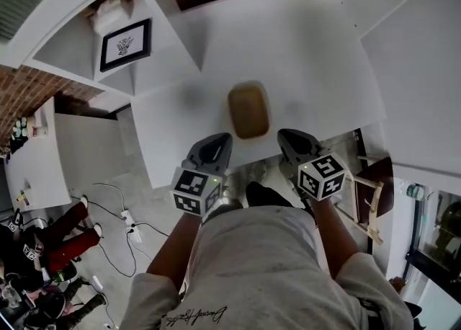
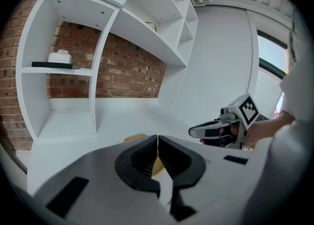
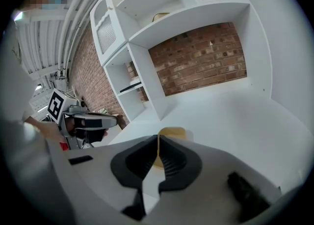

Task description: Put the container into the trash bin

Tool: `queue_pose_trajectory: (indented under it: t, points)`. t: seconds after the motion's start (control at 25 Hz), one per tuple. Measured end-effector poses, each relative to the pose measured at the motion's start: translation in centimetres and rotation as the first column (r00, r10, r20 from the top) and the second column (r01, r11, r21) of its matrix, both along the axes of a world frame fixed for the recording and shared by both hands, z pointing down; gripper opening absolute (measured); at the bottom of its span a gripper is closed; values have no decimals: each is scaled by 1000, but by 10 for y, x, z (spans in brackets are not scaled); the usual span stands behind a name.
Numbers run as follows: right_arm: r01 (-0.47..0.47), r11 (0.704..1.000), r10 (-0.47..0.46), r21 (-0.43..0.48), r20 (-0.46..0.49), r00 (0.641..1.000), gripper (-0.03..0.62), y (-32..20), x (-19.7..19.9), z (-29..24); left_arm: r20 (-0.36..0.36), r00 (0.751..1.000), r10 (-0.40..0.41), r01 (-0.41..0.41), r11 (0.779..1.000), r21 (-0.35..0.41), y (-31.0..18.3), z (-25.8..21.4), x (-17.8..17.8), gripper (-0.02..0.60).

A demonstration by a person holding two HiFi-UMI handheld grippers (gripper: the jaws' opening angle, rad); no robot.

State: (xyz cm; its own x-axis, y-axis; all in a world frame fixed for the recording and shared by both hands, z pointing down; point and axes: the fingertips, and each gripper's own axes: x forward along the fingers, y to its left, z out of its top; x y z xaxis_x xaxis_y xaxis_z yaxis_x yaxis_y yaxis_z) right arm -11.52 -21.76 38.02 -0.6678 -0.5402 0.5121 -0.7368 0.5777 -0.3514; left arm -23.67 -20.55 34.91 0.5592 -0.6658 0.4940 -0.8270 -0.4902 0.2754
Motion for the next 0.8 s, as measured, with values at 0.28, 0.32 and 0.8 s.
queue_pose_trajectory:
  t: [0.28, 0.32, 0.8]
  points:
    - [28, 999, -28, -30, -24, 999, 31, -17, -4, 16, 12, 1000, -4, 5, 999, -32, -11, 12, -1, 18]
    - [31, 999, -31, -32, -24, 999, 29, -20, -5, 18, 12, 1000, -6, 7, 999, -32, -12, 13, -2, 18]
    - [38, 996, -43, -77, -62, 997, 31, -43, -10, 48, 28, 999, -16, 17, 998, -54, -32, 32, -6, 18]
